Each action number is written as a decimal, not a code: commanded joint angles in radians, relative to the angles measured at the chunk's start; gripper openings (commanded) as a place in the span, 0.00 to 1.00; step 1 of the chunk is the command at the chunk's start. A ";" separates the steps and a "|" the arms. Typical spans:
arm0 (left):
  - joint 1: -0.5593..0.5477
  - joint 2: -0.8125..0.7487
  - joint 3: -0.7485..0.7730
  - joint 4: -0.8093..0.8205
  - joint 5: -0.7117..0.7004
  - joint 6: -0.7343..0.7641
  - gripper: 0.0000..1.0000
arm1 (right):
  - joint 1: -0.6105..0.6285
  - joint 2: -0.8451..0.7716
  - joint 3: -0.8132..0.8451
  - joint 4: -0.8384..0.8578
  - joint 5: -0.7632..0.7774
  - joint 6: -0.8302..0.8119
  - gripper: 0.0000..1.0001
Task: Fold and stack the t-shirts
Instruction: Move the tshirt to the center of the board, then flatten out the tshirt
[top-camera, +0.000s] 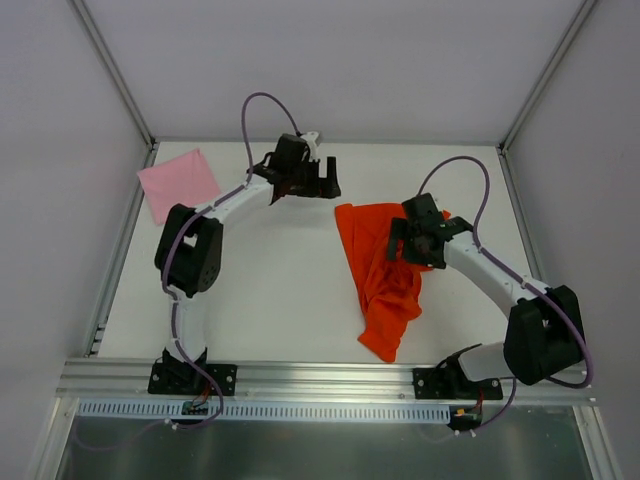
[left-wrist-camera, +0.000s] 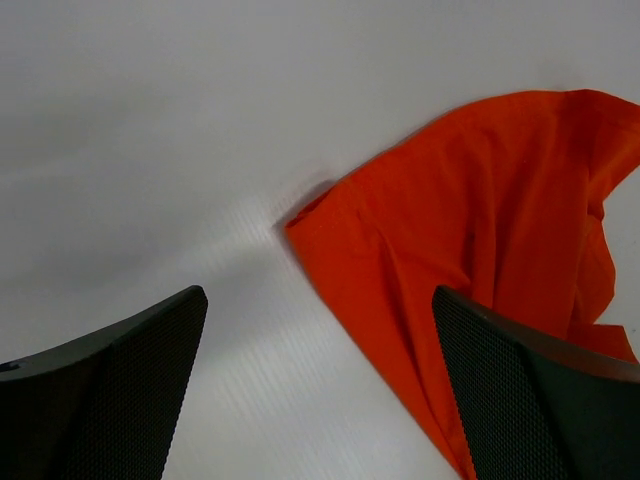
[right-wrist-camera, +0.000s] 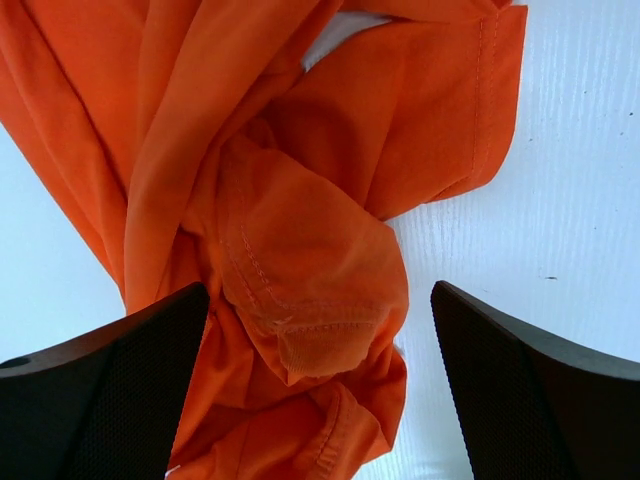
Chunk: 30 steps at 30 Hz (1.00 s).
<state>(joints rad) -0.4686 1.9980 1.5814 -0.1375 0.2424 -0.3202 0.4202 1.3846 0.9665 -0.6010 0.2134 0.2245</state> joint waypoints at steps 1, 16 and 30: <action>-0.053 0.085 0.147 -0.083 -0.116 -0.046 0.95 | -0.005 0.010 -0.002 0.050 0.034 0.050 0.96; -0.245 0.304 0.445 -0.264 -0.515 -0.043 0.76 | -0.009 0.013 -0.037 0.032 0.115 0.070 0.97; -0.283 0.473 0.600 -0.341 -0.689 -0.057 0.66 | -0.014 -0.006 -0.045 0.035 0.119 0.035 0.97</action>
<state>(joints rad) -0.7444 2.4592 2.1265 -0.4450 -0.3500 -0.3687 0.4152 1.3998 0.9222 -0.5659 0.2996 0.2684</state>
